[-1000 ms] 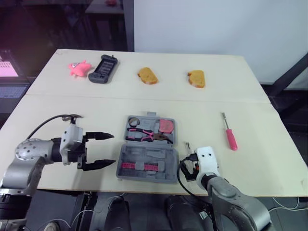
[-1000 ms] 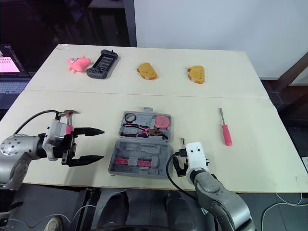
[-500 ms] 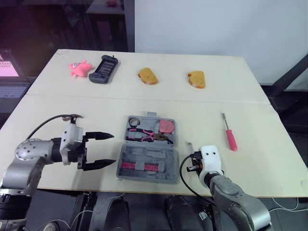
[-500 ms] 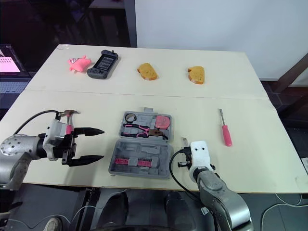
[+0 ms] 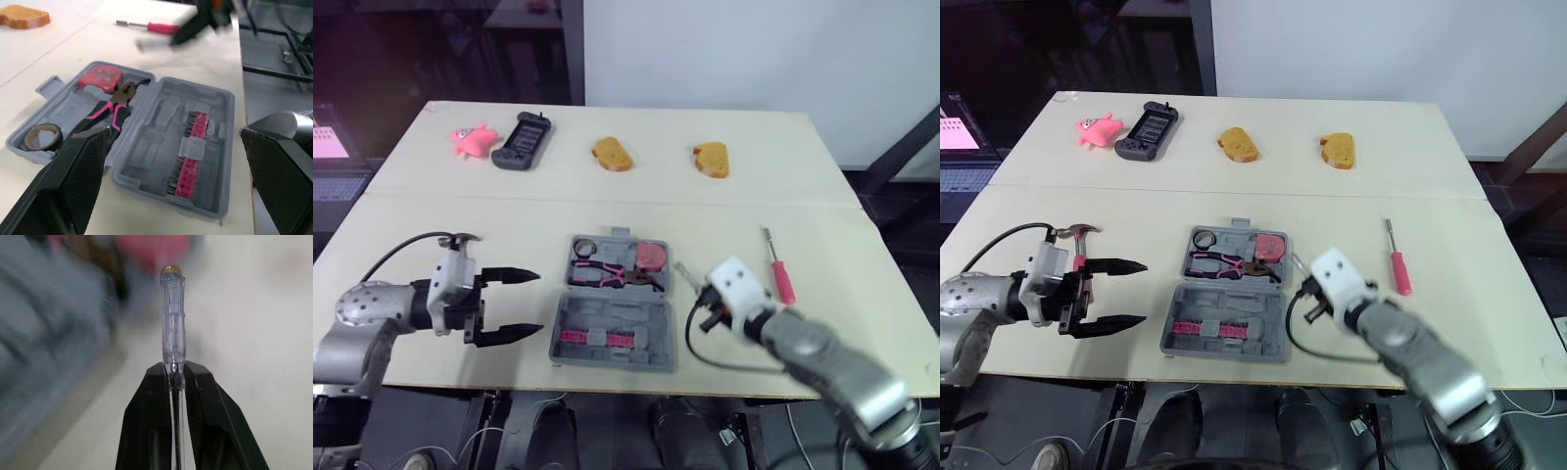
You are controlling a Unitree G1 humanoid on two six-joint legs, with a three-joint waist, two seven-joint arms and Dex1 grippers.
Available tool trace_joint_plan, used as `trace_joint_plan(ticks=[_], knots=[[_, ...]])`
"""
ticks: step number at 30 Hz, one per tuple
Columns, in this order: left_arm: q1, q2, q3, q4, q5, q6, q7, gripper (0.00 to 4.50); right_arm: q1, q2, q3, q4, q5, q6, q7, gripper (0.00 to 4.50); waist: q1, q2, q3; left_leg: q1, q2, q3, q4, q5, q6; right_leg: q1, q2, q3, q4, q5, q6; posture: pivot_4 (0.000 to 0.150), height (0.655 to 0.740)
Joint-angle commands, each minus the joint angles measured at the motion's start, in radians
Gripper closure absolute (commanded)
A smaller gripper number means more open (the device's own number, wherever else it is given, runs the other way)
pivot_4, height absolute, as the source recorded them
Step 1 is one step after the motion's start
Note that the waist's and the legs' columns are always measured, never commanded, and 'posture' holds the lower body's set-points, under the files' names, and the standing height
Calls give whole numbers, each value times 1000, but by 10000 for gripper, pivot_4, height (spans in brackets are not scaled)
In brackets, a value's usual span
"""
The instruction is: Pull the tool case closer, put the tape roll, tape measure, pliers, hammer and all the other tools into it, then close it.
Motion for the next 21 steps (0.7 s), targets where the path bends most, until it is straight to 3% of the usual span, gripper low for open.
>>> trace_joint_plan(ticks=[1, 6, 9, 15, 21], knots=[[-16, 5, 34, 51, -11, -52, -43, 0, -307, -79, 76, -4, 204, 195, 258, 43704, -3, 6, 4, 0, 0, 0, 0, 0, 0, 0, 0, 0, 0, 0, 0, 1500, 7395], [-44, 0, 21, 124, 7, -94, -77, 0, -674, 34, 279, 173, 274, 396, 348, 43704, -2, 7, 4, -2, 0, 1, -2, 0, 0, -4, 0, 0, 1, 1, 1, 1500, 7395], [-47, -4, 17, 129, 9, -104, -79, 0, -785, 141, 415, 298, 222, 405, 323, 43704, -3, 7, 4, -4, 0, 1, -2, 0, 0, -6, 0, -1, 1, 2, 3, 1500, 7395], [-20, 0, 21, 114, 12, -117, -74, 0, -852, 316, 563, 473, 117, 394, 241, 43704, -4, 7, 4, -12, 0, 0, 0, 0, 0, -15, 0, -2, 5, 2, 4, 1500, 7395], [3, -1, 24, 94, 9, -113, -64, 0, -892, 369, 609, 534, 80, 412, 228, 43704, -4, 7, 4, -15, 0, -1, 2, 1, -1, -17, 0, -3, 8, 2, 4, 1500, 7395]])
